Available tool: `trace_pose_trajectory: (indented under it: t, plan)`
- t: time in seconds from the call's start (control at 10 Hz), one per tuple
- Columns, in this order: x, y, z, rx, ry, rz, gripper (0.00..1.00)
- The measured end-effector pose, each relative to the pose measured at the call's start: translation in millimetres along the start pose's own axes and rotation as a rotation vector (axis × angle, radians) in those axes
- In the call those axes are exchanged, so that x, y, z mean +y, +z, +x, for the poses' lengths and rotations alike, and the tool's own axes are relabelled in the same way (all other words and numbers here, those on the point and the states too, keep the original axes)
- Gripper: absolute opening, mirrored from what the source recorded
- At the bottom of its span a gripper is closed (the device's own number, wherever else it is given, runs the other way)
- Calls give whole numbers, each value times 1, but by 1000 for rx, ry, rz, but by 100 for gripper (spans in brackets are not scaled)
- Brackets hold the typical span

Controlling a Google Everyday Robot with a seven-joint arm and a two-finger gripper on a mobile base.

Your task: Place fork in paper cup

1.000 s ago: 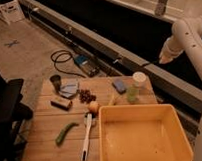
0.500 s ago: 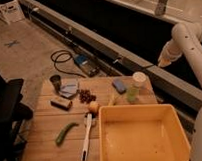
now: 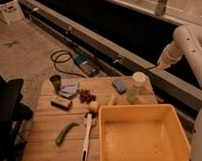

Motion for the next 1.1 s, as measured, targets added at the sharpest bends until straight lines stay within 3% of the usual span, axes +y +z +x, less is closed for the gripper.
trace_pose_trajectory:
  t: [0.4,1.1]
  plan:
    - [9,10,1,-9,4,-39,0]
    - [27,51,-10,3,-43,-166,0]
